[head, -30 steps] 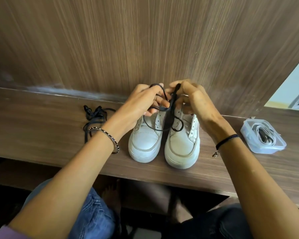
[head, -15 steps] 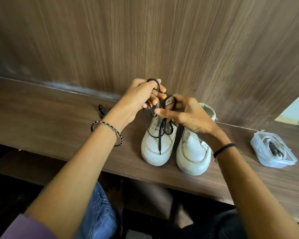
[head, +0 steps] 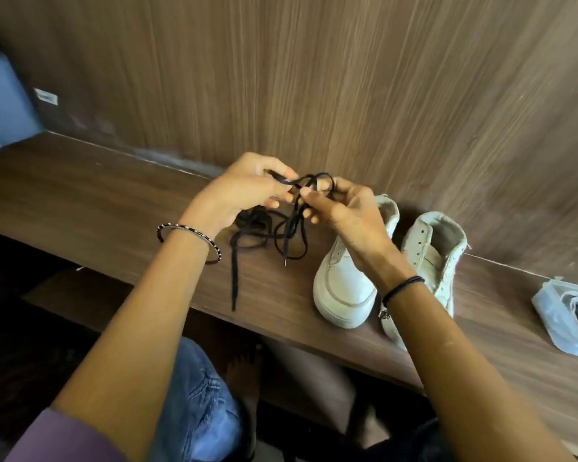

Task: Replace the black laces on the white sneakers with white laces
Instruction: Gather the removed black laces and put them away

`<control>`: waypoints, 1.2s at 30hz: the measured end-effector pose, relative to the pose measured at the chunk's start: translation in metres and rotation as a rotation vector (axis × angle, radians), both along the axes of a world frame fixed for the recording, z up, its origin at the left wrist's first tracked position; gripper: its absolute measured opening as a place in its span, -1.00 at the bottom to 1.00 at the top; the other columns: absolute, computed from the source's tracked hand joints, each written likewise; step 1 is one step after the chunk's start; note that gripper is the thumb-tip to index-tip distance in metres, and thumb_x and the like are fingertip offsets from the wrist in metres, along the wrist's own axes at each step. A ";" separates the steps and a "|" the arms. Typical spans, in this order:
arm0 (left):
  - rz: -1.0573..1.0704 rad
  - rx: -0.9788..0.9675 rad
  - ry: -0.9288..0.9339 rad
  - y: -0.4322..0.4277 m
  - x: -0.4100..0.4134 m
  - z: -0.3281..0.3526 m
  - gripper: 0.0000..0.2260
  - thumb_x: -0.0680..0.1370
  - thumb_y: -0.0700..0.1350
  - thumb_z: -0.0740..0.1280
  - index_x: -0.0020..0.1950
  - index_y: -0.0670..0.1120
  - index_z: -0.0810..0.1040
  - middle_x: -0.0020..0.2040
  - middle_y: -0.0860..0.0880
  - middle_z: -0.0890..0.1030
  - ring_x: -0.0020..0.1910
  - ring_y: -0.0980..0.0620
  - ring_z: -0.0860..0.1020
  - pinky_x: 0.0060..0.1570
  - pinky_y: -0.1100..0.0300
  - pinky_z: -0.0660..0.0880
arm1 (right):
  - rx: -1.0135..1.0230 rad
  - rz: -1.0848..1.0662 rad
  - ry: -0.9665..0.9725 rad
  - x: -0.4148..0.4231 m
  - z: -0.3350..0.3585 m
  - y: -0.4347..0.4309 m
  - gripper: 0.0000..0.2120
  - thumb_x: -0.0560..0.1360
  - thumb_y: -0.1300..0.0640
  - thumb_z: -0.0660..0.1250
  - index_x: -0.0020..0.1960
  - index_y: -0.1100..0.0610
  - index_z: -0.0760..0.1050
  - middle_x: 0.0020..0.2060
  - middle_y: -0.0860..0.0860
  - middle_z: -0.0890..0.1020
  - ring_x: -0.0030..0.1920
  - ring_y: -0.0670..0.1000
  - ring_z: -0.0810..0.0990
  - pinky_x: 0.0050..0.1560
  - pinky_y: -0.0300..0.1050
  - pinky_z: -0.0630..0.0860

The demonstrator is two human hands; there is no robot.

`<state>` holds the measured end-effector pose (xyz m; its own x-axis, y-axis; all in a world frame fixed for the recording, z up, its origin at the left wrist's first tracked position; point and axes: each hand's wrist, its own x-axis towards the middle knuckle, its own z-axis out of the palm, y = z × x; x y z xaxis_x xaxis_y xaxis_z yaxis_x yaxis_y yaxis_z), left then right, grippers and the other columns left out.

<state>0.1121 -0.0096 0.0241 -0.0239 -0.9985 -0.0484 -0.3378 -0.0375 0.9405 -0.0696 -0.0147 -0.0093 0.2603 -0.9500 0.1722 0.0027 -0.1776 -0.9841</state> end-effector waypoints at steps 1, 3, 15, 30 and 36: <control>0.011 0.009 -0.073 -0.001 0.007 -0.003 -0.75 0.55 -0.37 0.41 0.19 -0.16 0.64 0.00 -0.14 0.67 -0.04 0.07 0.62 -0.11 0.29 0.57 | -0.021 -0.007 0.076 0.006 -0.004 -0.003 -0.91 0.58 0.26 0.43 -0.08 0.13 0.57 -0.29 -0.06 0.66 -0.22 0.00 0.65 -0.14 -0.15 0.60; 0.032 0.032 -0.167 -0.003 0.018 -0.010 -0.75 0.53 -0.37 0.43 0.15 -0.11 0.64 0.02 -0.14 0.67 -0.06 0.08 0.62 -0.10 0.27 0.57 | -0.029 -0.005 0.169 0.018 -0.011 -0.007 -0.83 0.57 0.25 0.44 -0.14 0.07 0.54 -0.32 -0.08 0.62 -0.20 0.04 0.68 -0.03 0.03 0.64; -0.111 0.270 -0.777 -0.020 0.060 -0.044 -0.27 0.52 -0.21 0.48 0.60 0.09 0.23 0.51 -0.10 0.39 0.41 -0.17 0.43 0.34 -0.07 0.45 | -0.025 0.086 0.677 0.038 -0.026 -0.031 -0.71 0.60 0.16 0.40 0.26 0.14 0.40 -0.09 0.14 0.72 -0.33 -0.02 0.73 -0.18 -0.11 0.70; -0.278 0.354 -1.071 -0.026 0.041 -0.049 -0.06 0.40 -0.02 0.62 0.64 0.02 0.15 0.61 -0.08 0.23 0.52 -0.20 0.33 0.38 -0.17 0.42 | -0.049 0.434 1.323 0.052 -0.028 -0.014 0.39 0.15 -0.39 0.63 0.66 -0.06 -0.20 0.65 0.19 0.02 0.60 0.33 0.05 0.58 0.29 0.10; -0.285 0.239 -0.649 -0.023 0.031 -0.050 -0.66 0.49 -0.21 0.54 0.23 -0.12 0.58 0.16 -0.09 0.63 -0.05 -0.03 0.70 -0.05 0.09 0.68 | -0.095 0.200 1.102 0.058 -0.040 -0.020 0.06 0.36 -0.13 0.62 0.59 0.16 0.04 0.53 0.22 0.23 0.51 0.24 0.29 0.51 0.15 0.33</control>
<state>0.1432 -0.0323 -0.0260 -0.1733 -0.9184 -0.3556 -0.8493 -0.0435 0.5262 -0.0113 -0.0351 -0.0497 0.4619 -0.8693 -0.1762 -0.8233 -0.3463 -0.4498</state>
